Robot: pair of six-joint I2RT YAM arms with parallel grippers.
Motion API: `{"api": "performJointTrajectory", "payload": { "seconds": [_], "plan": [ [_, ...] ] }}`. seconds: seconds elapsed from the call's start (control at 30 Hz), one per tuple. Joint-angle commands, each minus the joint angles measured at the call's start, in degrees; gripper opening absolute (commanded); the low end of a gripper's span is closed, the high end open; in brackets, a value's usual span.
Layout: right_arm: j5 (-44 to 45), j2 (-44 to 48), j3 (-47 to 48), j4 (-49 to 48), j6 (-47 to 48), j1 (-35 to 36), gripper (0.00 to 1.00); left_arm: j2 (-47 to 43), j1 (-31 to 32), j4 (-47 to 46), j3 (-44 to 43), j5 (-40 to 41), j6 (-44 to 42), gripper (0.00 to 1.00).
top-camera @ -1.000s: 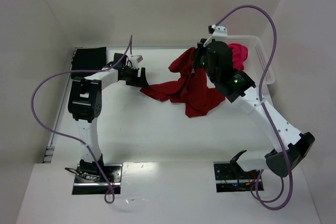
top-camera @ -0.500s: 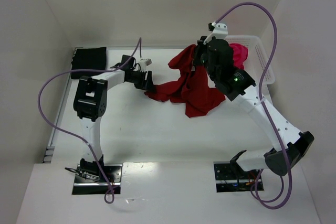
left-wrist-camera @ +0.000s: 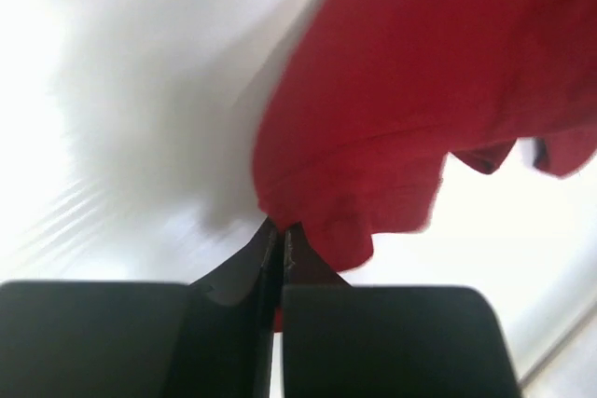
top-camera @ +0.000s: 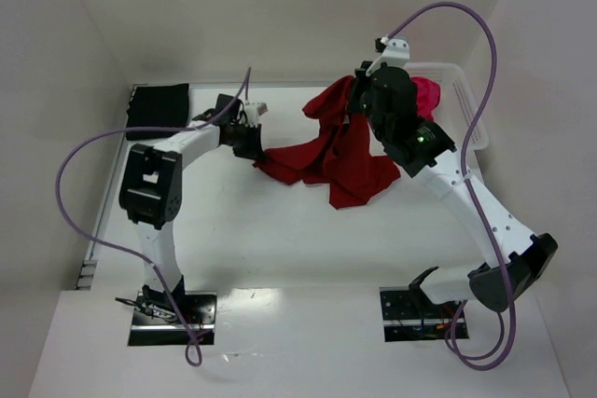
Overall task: Fold and stack the t-shirts
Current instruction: Flatten out the tshirt
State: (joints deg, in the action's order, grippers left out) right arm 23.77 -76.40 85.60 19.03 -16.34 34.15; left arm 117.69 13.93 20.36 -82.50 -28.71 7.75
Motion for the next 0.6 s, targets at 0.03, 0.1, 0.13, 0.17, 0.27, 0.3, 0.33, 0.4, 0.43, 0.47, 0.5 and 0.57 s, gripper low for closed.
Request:
{"api": "performJointTrajectory", "payload": {
  "seconds": [0.03,0.1,0.13,0.17,0.27,0.3,0.33,0.4,0.43,0.47,0.5,0.57],
  "plan": [
    [6.5,2.4,4.9,-4.3,1.0,-4.3,0.01,-19.6,-5.7,4.8,-11.2,17.9,2.4,0.0],
    [8.8,3.1,5.5,-5.0,2.3,-5.0,0.01,-21.7,-6.4,9.2,-16.3,21.3,2.4,0.0],
    [10.3,3.7,5.5,-5.0,3.2,-5.6,0.01,-22.7,-7.0,10.4,-18.6,23.7,2.4,0.0],
    [12.0,4.3,6.1,-5.9,5.8,-5.6,0.01,-24.9,-7.0,12.1,-22.4,27.9,2.4,0.0],
    [15.9,4.9,8.3,-7.4,9.4,-5.6,0.01,-30.7,-7.0,13.2,-28.1,36.3,2.4,0.0],
    [17.9,5.6,8.8,-7.4,9.9,-5.6,0.01,-32.8,-7.0,14.1,-30.8,41.5,1.8,0.0],
    [18.5,5.6,8.8,-8.1,10.5,-5.6,0.01,-33.6,-7.0,14.1,-32.1,43.8,1.7,0.0],
    [19.1,7.8,7.7,-9.6,10.5,-5.6,0.01,-35.5,-7.0,15.1,-34.7,50.5,1.1,0.0],
    [19.7,8.5,7.6,-10.1,10.5,-5.6,0.01,-36.0,-7.0,15.1,-36.7,51.7,0.5,0.0],
    [19.7,9.1,7.0,-10.8,9.9,-5.6,0.01,-36.0,-7.0,15.8,-37.3,52.8,0.5,0.0],
    [19.7,9.6,6.9,-11.3,9.9,-5.6,0.01,-37.0,-7.0,15.8,-37.3,53.8,0.5,0.0],
    [19.7,10.3,6.9,-11.3,9.9,-5.6,0.01,-38.7,-7.0,15.8,-37.3,54.7,0.5,0.0]
  ]
}}
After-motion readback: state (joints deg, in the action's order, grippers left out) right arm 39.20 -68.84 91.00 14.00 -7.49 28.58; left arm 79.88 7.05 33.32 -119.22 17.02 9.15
